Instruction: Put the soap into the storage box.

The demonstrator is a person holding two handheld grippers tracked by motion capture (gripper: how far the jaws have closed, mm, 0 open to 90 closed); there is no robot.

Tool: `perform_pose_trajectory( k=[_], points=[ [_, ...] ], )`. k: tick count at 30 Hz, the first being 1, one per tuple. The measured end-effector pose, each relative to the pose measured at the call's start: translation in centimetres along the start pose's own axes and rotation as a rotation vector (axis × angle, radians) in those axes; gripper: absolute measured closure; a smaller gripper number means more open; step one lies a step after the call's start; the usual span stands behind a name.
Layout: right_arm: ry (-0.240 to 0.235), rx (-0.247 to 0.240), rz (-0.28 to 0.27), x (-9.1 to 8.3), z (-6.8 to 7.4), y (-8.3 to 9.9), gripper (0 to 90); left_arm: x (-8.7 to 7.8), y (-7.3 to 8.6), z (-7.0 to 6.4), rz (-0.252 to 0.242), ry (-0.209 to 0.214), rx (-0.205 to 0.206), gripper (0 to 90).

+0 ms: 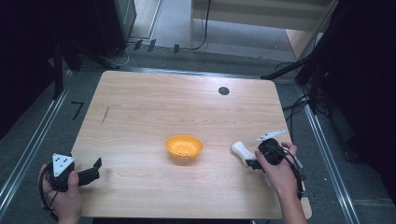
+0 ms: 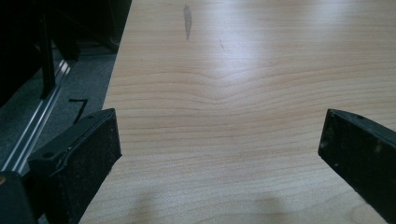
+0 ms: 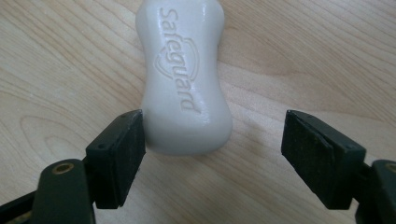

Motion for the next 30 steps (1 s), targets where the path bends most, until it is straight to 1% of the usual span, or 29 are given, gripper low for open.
perform_pose_trajectory(
  k=[4,5,7,10,11,15,19,20,22,23,24,25,27,28,30],
  points=[
    [0.000,-0.005,0.003,0.2,-0.1,-0.5,23.4,0.1,0.0,0.0,0.002,-0.002,0.002,0.0],
    [-0.005,0.003,0.007,0.3,0.0,-0.7,24.9,0.1,0.0,0.0,0.003,0.000,0.002,0.0],
    [-0.002,-0.006,0.005,0.4,0.2,-0.9,25.6,0.1,0.0,0.0,0.003,0.000,0.003,0.0],
    [-0.010,-0.017,0.007,0.5,0.5,-1.2,25.7,0.1,0.0,0.0,0.003,0.001,0.003,0.0],
    [-0.010,-0.030,0.005,0.4,0.8,-1.4,25.7,0.1,0.0,0.0,0.003,0.000,0.002,0.0],
    [-0.016,-0.033,0.005,0.3,1.1,-1.8,26.3,0.1,0.0,0.0,0.002,0.001,0.000,0.0],
    [-0.021,-0.037,0.019,0.5,1.1,-2.1,29.8,0.1,0.0,0.0,0.003,0.000,0.000,0.0],
    [-0.024,-0.031,0.025,0.8,1.1,-2.2,34.4,0.1,0.0,0.0,0.003,0.000,0.001,0.0],
    [-0.029,-0.029,0.029,0.9,1.1,-2.2,35.0,0.1,0.0,0.0,0.003,-0.001,0.001,0.0],
    [-0.032,-0.033,0.045,1.2,1.1,-2.4,37.6,0.1,0.0,0.0,0.004,0.000,0.002,0.0],
    [-0.032,-0.033,0.045,1.2,1.1,-2.4,37.6,0.1,0.0,0.0,0.004,0.000,0.002,0.0],
    [-0.035,-0.044,0.051,1.3,1.2,-2.6,39.1,0.1,0.0,0.0,0.004,-0.001,0.002,0.0],
    [-0.035,-0.041,0.054,1.4,1.3,-2.7,40.3,0.1,0.0,0.0,0.003,0.000,0.001,0.0],
    [-0.033,-0.055,0.059,1.6,1.4,-2.9,42.3,0.1,0.0,0.0,0.003,0.000,0.002,0.0],
    [-0.031,-0.057,0.065,1.7,1.5,-2.9,42.8,0.1,0.0,0.0,0.002,0.000,0.003,0.0]
  ],
)
Point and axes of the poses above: each handheld gripper's, and its own axes: x roughly forward along the jaws, y roughly out of its underside, z roughly to its left, the point moved 3 cm from there along x, roughly forward along the jaws, and after that the axes turned 12 degrees about x, right-handed, at the moved point
